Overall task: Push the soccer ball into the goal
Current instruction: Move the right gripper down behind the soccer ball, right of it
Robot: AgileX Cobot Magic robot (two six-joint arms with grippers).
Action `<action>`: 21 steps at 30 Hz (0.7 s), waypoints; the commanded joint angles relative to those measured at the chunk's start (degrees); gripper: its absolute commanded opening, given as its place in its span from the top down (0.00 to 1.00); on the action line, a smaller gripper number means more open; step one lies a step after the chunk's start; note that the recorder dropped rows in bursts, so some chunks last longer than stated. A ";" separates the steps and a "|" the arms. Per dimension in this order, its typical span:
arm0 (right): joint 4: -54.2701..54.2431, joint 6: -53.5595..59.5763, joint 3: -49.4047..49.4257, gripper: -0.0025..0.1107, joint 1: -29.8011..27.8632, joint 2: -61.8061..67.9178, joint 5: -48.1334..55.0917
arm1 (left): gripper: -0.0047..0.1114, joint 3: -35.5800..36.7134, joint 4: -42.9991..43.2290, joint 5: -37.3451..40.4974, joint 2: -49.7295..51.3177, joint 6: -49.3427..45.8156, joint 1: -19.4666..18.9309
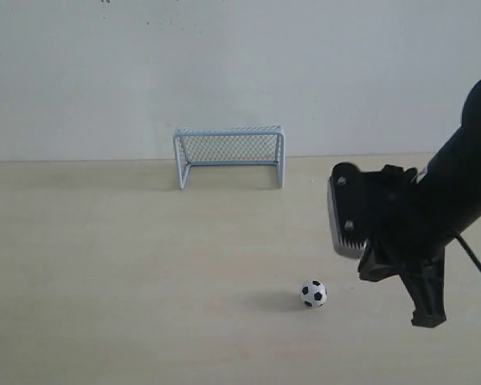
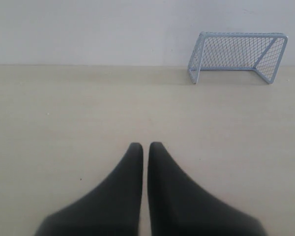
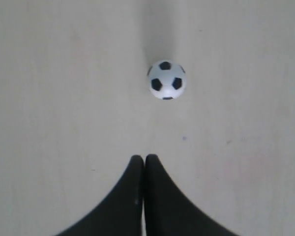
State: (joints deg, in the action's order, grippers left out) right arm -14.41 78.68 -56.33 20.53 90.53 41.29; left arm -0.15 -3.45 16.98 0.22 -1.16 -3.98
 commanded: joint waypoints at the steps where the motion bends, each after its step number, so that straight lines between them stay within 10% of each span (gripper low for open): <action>1: 6.60 3.35 -0.35 0.98 3.30 1.70 -0.84 | 0.92 0.15 -0.61 -0.01 -0.22 0.40 0.48; 21: -2.89 0.85 -0.35 0.98 3.43 2.00 -1.95 | 0.92 0.15 -0.61 -0.01 -0.22 0.40 0.48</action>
State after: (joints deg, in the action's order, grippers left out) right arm -14.43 79.66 -56.36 23.93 92.57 40.42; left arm -0.15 -3.45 16.98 0.22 -1.16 -3.98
